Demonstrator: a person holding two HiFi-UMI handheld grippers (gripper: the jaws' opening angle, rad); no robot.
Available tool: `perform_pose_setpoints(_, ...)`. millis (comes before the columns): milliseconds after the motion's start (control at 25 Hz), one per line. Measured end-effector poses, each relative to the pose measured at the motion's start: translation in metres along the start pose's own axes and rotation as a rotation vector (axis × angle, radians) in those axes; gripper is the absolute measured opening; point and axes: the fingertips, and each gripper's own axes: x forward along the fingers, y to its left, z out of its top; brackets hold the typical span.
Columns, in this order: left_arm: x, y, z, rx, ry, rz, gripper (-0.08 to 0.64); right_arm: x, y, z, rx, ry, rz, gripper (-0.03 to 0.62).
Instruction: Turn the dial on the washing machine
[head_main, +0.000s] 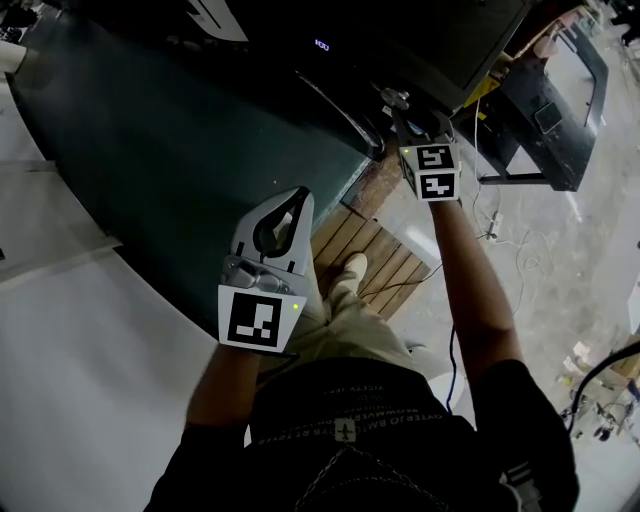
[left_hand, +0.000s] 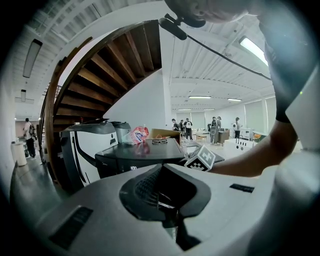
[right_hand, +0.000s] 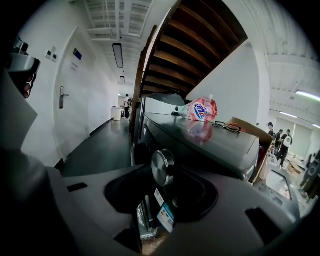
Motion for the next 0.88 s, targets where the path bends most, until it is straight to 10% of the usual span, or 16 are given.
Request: perform_pose_setpoints(880,-0.021,-0.001,-0.009,-0.026,0.001,0.017,0.006,-0.003,0.002,-0.008,0.035,0.020,-0.017,0.136)
